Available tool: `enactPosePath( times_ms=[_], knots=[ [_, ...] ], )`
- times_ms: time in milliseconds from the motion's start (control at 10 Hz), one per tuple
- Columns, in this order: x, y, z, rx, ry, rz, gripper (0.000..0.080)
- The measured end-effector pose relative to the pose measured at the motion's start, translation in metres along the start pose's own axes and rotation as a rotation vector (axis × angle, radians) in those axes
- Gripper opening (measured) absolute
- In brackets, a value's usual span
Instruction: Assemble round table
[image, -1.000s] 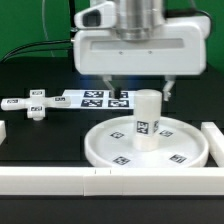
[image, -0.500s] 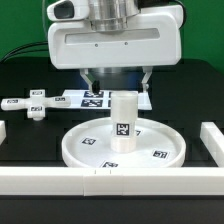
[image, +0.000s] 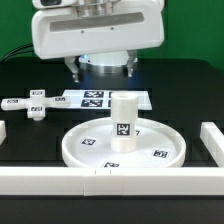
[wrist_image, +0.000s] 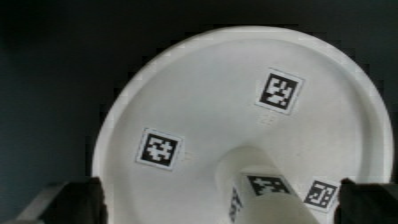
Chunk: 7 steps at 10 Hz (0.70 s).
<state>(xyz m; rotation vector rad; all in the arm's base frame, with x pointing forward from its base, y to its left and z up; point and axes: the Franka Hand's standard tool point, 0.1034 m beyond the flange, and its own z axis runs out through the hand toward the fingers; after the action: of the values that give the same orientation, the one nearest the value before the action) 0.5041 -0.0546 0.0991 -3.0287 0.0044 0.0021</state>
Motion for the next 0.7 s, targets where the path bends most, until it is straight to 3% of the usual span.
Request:
enactPosePath(
  times_ms=[300, 700],
  knots=[
    [0.001, 0.0, 0.002, 0.001, -0.004, -0.031, 0.0648],
    [-0.013, 0.052, 0.008, -0.014, 0.002, -0.276, 0.0648]
  ],
)
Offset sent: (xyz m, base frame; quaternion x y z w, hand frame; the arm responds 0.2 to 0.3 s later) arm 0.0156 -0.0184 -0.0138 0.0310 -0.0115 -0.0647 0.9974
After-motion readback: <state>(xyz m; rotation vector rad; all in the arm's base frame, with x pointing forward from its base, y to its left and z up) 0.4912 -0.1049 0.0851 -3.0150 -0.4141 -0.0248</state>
